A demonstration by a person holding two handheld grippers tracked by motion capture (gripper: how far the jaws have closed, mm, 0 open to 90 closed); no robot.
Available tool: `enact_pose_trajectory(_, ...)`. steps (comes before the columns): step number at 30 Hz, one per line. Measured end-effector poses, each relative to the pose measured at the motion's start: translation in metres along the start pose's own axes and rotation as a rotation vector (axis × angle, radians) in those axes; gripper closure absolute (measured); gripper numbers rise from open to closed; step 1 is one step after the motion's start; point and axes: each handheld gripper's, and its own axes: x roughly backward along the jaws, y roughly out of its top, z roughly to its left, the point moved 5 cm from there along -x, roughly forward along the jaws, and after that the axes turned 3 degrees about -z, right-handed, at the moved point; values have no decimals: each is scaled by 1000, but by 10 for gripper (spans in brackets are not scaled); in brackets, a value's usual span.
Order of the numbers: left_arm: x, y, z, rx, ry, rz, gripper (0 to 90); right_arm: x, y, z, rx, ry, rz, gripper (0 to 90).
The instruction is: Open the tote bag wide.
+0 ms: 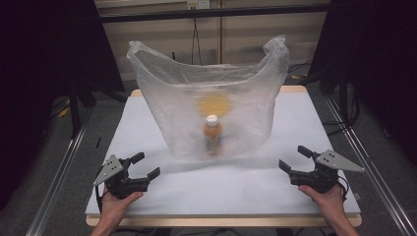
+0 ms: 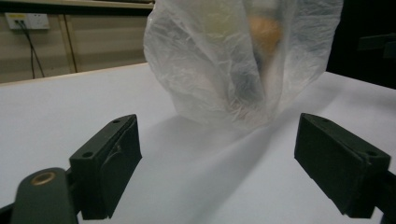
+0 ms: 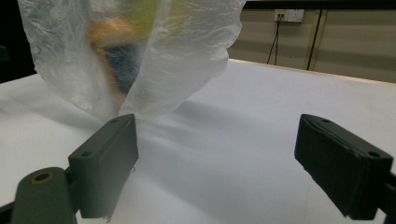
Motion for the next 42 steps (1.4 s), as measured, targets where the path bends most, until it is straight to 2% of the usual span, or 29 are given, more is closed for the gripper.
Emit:
enact_pose_trajectory(1, 0, 0, 0, 1, -14, 2, 152, 0, 0, 0, 2, 2, 3, 130)
enact_pose_trajectory(2, -1, 0, 1, -1, -10, 5, 153, -1, 0, -1, -4, -1, 7, 131)
enact_pose_trajectory(3, 0, 0, 2, -18, -15, 19, 155, -1, 0, -1, -8, -1, 6, 136)
enact_pose_trajectory(5, 0, -1, 0, -4, -25, 26, 168, -1, 0, 0, -7, 10, 10, 150)
enact_pose_trajectory(6, 0, -1, 1, -28, 3, 41, 179, -1, -1, 0, 8, 5, 16, 162)
enact_pose_trajectory(7, -2, -1, -1, 8, -25, 60, 196, -1, -1, 1, 5, 10, 21, 184)
enact_pose_trajectory(8, -2, -1, -1, 8, -25, 60, 222, -1, -2, 1, 5, 17, 25, 229)
enact_pose_trajectory(9, -2, -2, -1, 9, -23, 85, 222, -1, -2, 1, 5, 17, 25, 229)
enact_pose_trajectory(10, -3, -3, -2, 5, -24, 95, 239, -2, -3, 3, 27, 28, 32, 282)
enact_pose_trajectory(11, -3, -3, -2, 5, -24, 95, 277, -2, -3, 3, 27, 28, 32, 282)
enact_pose_trajectory(12, -4, -3, -5, -15, -41, 106, 315, -3, -3, 4, 29, 44, 45, 327)
enact_pose_trajectory(13, -5, -3, -7, 0, -43, 118, 325, -4, -4, 4, 22, 63, 51, 342)
enact_pose_trajectory(14, -7, -2, -8, 6, -85, 120, 357, -5, -4, 5, 16, 66, 55, 361)
enact_pose_trajectory(15, -7, -2, -8, 6, -85, 120, 381, -5, -4, 5, 16, 66, 55, 361)
enact_pose_trajectory(16, -7, -1, -10, 3, -98, 119, 381, -5, -4, 5, 14, 77, 58, 398)
enact_pose_trajectory(17, -9, 0, -14, 17, -81, 116, 430, -6, -2, 5, 10, 93, 55, 454)
enact_pose_trajectory(18, -10, 0, -16, -2, -100, 126, 462, -6, -2, 5, 10, 93, 55, 454)
enact_pose_trajectory(19, -11, 1, -20, 1, -141, 139, 490, -8, -1, 6, -3, 113, 56, 505)
enact_pose_trajectory(20, -11, 1, -20, 1, -141, 139, 511, -9, 0, 6, -10, 132, 61, 548)
enact_pose_trajectory(21, -12, 2, -22, 5, -115, 142, 511, -9, 0, 6, -10, 132, 61, 548)
enact_pose_trajectory(23, -12, 3, -26, 19, -163, 150, 576, -11, 1, 8, -16, 152, 69, 571)
enact_pose_trajectory(26, -13, 5, -28, 30, -175, 181, 613, -14, 5, 12, -26, 186, 82, 666)
enact_pose_trajectory(29, -15, 9, -31, 61, -228, 176, 667, -16, 8, 15, -21, 185, 91, 748)
enact_pose_trajectory(32, -16, 13, -33, 69, -252, 165, 686, -17, 12, 18, -33, 213, 87, 800)
enact_pose_trajectory(36, -20, 20, -37, 76, -285, 157, 780, -21, 23, 24, -41, 263, 81, 896)
enact_pose_trajectory(37, -20, 20, -37, 76, -285, 157, 798, -23, 24, 25, -39, 272, 84, 900)
enact_pose_trajectory(40, -23, 22, -40, 36, -290, 181, 829, -29, 29, 27, -49, 293, 85, 900)
enact_pose_trajectory(42, -25, 26, -47, 36, -316, 180, 848, -33, 33, 30, -54, 304, 86, 900)
